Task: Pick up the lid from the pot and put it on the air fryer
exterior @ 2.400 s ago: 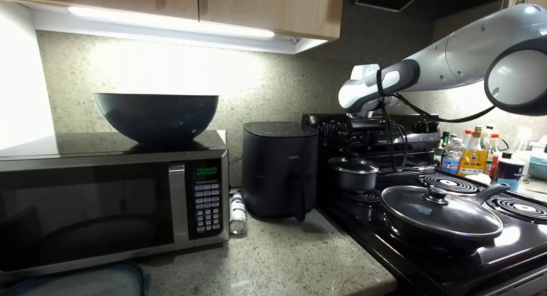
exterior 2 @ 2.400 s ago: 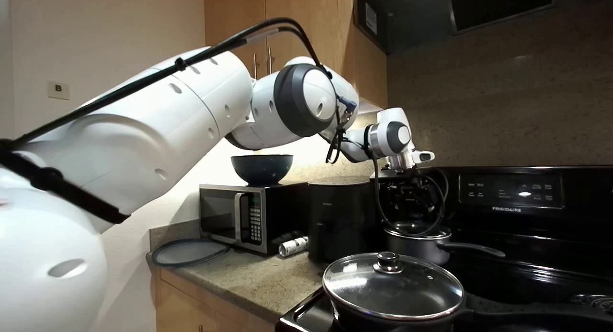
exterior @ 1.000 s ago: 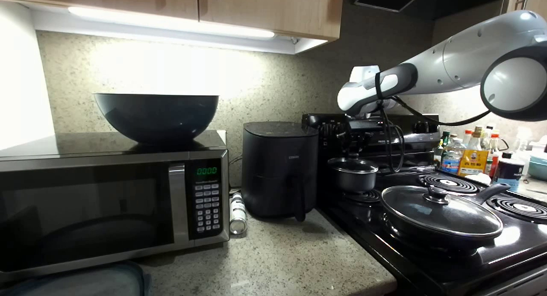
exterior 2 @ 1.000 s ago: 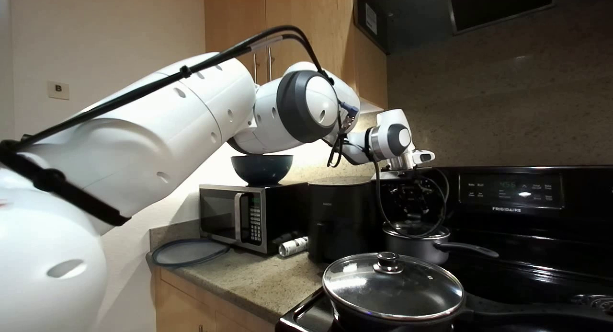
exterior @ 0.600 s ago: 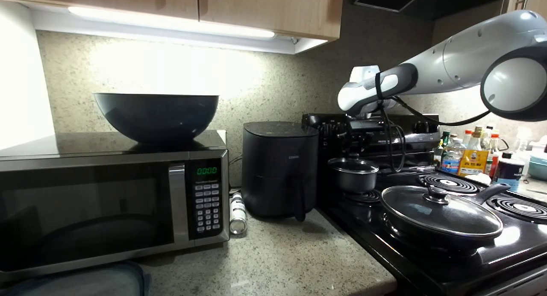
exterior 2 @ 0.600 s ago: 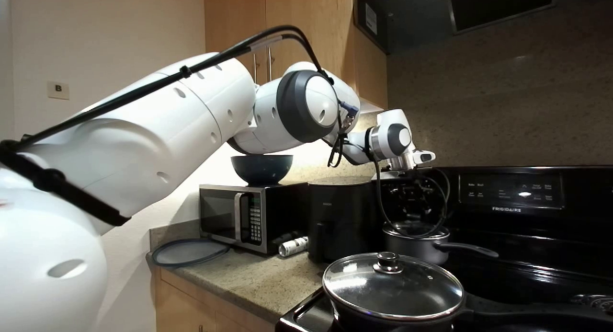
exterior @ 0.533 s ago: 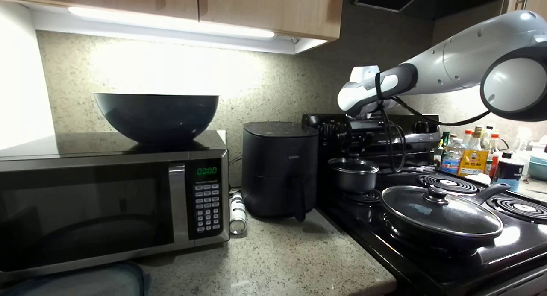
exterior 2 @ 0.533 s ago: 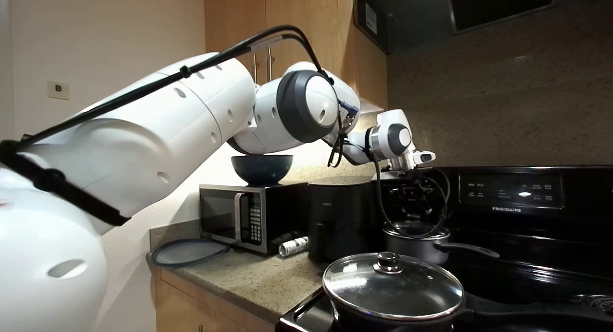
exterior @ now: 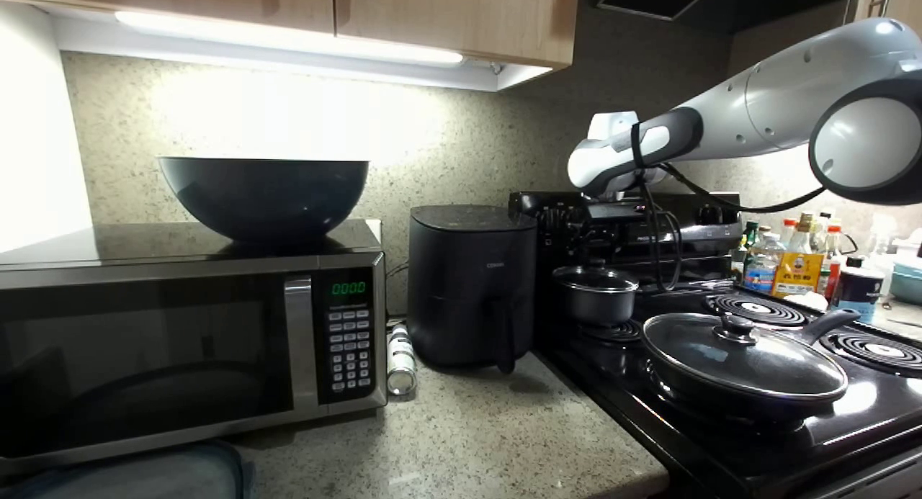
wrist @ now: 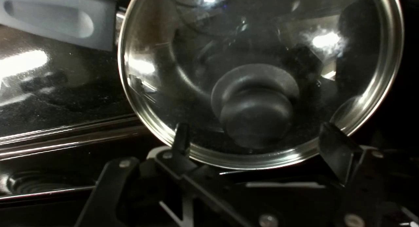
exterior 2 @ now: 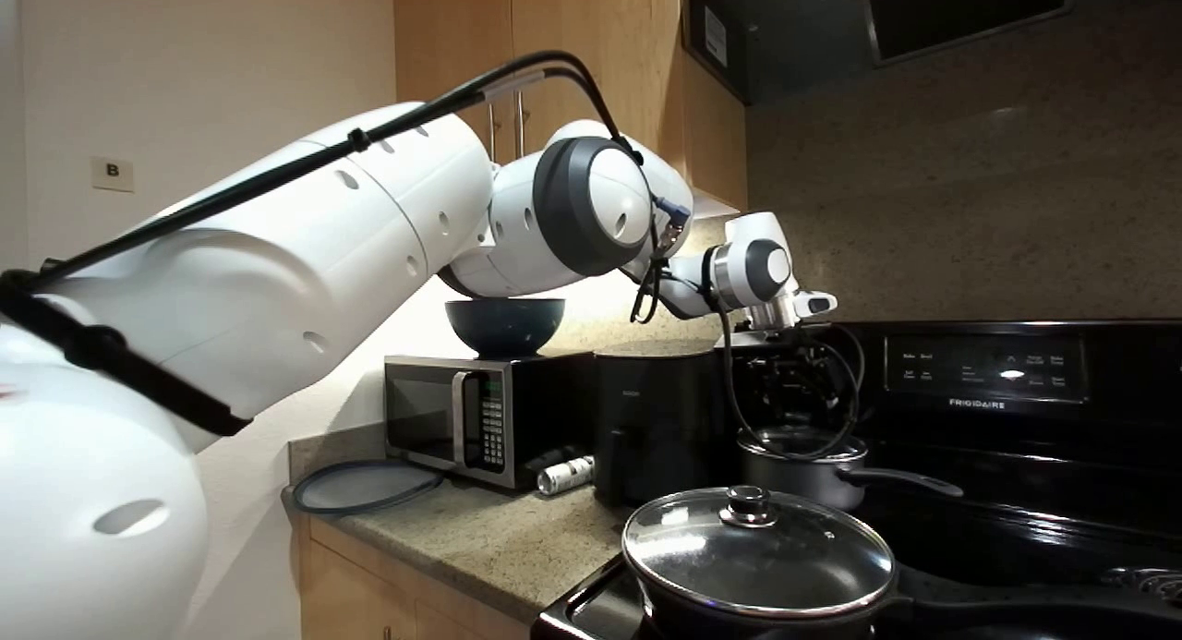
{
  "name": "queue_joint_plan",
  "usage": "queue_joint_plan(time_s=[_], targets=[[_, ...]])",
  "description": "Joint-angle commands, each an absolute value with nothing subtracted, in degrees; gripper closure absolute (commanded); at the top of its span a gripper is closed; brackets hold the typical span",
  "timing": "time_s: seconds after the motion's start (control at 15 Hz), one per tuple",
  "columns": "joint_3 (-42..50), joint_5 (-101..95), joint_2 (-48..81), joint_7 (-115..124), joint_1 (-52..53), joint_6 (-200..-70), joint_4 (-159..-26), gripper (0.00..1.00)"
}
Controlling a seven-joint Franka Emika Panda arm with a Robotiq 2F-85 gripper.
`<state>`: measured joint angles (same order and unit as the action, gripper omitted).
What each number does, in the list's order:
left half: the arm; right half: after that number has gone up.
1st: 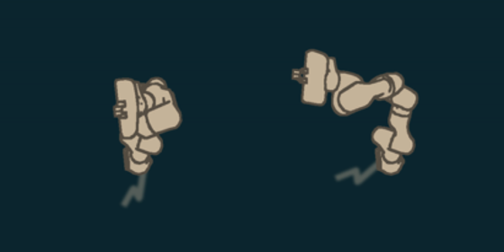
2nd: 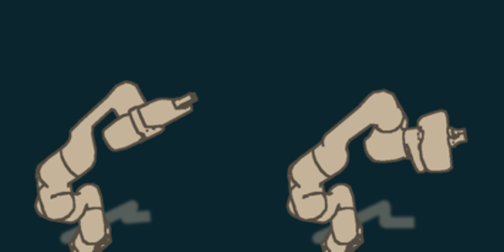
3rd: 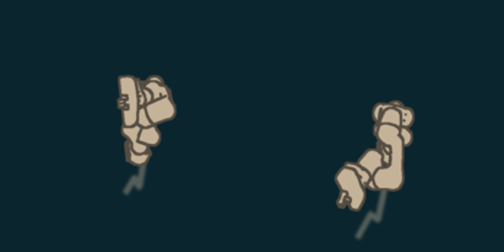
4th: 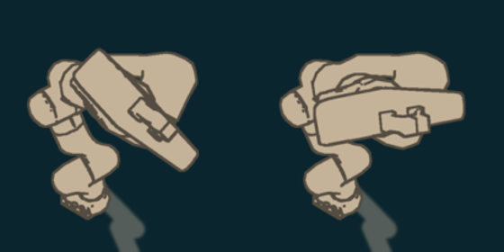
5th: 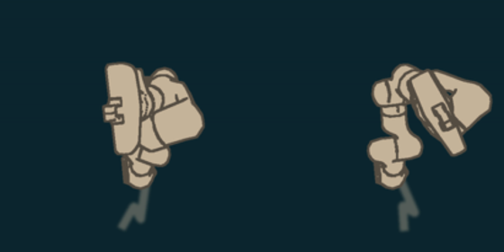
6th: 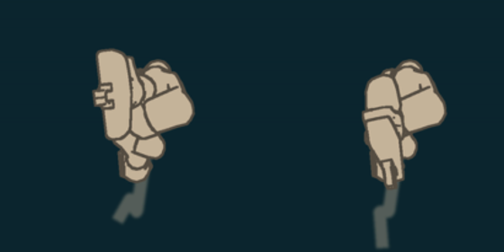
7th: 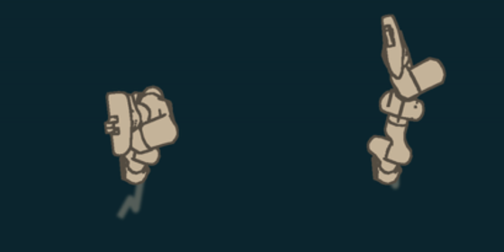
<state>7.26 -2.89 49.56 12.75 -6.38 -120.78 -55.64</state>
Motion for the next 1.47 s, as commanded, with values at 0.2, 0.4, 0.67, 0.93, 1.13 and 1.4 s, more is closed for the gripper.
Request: queue_joint_plan(time_s=[0.2, 0.4, 0.67, 0.93, 1.13, 1.4], targets=[[6.8, -2.8, 48.5, 12.2, -6.3, -121.1, -57.2, 0.00], [6.7, -2.8, 48.3, 12.4, -6.3, -121.0, -57.6, 0.00], [6.6, -2.7, 48.2, 12.6, -6.4, -120.9, -58.1, 0.00], [6.6, -2.6, 47.8, 12.8, -6.4, -121.2, -58.8, 0.00], [6.6, -2.5, 47.5, 12.8, -6.5, -121.2, -59.2, 0.02], [6.5, -2.3, 47.1, 12.9, -6.6, -121.1, -59.6, 0.39]])
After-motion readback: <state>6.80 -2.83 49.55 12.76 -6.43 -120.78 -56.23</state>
